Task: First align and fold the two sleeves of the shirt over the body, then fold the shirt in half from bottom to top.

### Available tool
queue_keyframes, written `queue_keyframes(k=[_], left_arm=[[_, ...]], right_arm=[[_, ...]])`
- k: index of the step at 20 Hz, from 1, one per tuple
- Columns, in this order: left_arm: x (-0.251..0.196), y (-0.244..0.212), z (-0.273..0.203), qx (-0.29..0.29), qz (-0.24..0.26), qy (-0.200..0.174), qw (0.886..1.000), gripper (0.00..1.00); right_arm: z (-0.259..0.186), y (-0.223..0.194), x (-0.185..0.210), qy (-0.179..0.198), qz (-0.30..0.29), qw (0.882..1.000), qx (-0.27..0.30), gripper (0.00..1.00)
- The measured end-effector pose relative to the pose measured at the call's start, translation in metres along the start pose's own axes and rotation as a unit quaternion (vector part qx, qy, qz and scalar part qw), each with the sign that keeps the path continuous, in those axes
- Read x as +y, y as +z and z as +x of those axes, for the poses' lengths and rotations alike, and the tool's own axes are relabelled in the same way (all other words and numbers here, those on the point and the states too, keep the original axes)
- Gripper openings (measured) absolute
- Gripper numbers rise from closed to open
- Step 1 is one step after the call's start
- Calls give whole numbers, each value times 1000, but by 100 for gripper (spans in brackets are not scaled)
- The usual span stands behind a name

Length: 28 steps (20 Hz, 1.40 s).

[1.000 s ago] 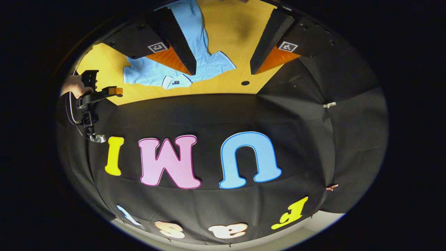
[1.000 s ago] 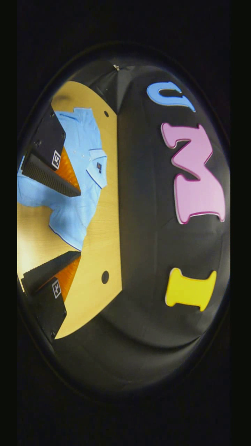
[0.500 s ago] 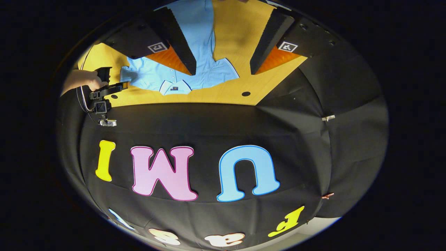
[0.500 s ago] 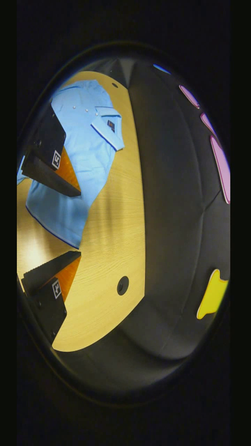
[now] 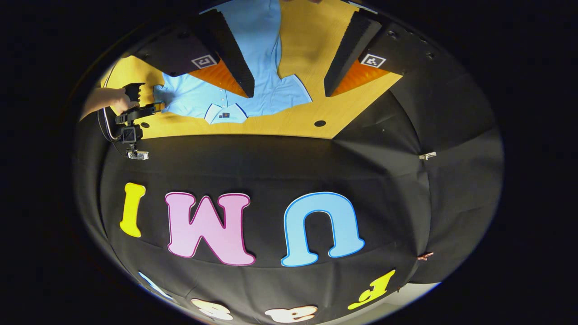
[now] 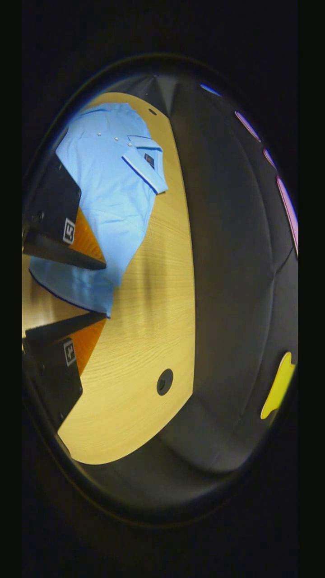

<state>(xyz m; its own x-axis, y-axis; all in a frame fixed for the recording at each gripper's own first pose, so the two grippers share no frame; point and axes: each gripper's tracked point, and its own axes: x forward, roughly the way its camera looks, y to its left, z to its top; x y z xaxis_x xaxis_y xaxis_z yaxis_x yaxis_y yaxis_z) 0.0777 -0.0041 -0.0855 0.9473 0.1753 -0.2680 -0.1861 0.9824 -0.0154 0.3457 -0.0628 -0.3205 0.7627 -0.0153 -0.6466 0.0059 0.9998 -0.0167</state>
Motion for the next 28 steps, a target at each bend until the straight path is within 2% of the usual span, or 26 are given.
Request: queue_keyframes(k=[1, 2, 3, 6, 7, 8, 11, 12, 13, 15, 17, 18, 19, 23, 27, 28], left_arm=[[0, 0, 0, 0, -1, 1, 1000, 99], [1, 0, 0, 2, -1, 2, 1000, 99], [2, -2, 0, 2, -1, 4, 1000, 99], [7, -8, -4, 8, -5, 11, 1000, 99], [9, -12, -4, 11, -8, 12, 1000, 99], [10, -15, -4, 14, -11, 15, 1000, 99], [17, -20, -8, 18, -16, 21, 999, 99], [20, -20, -10, 17, -16, 23, 999, 99], [22, -20, -12, 17, -15, 24, 999, 99], [26, -20, -14, 15, -15, 27, 999, 99], [29, -22, -14, 14, -18, 31, 999, 99], [34, -22, -16, 13, -21, 32, 999, 99], [37, -24, -19, 12, -24, 34, 999, 99], [47, -30, -19, 14, -36, 39, 999, 99], [57, -37, -21, 18, -46, 44, 998, 99], [58, -37, -20, 16, -47, 44, 998, 99]], right_arm=[[0, 1, 3, 6, -2, 1000, -2, 52], [-1, 1, 3, 5, -3, 1000, -2, 39], [0, 0, 4, 8, -4, 1000, -2, 31], [-1, 1, 4, 8, 16, 1000, 0, 30], [-1, 1, 5, 5, 11, 1000, -2, 2], [0, 1, 6, 5, 3, 1000, -3, 7], [-4, 2, 12, 9, -18, 1000, -7, 12], [-9, 7, 14, 9, -24, 1000, -15, 7], [-13, 13, 18, 10, -26, 999, -24, 12], [-22, 30, 26, 13, -23, 999, -46, 2], [-35, 45, 39, 17, -22, 998, -63, 1], [-41, 51, 48, 20, -21, 997, -69, 7], [-45, 57, 59, 25, -22, 997, -72, 2], [-56, 69, 115, 44, -51, 994, -82, 1], [-67, 59, 197, 79, -79, 991, -77, 1], [-70, 51, 222, 101, -86, 989, -70, 1]])
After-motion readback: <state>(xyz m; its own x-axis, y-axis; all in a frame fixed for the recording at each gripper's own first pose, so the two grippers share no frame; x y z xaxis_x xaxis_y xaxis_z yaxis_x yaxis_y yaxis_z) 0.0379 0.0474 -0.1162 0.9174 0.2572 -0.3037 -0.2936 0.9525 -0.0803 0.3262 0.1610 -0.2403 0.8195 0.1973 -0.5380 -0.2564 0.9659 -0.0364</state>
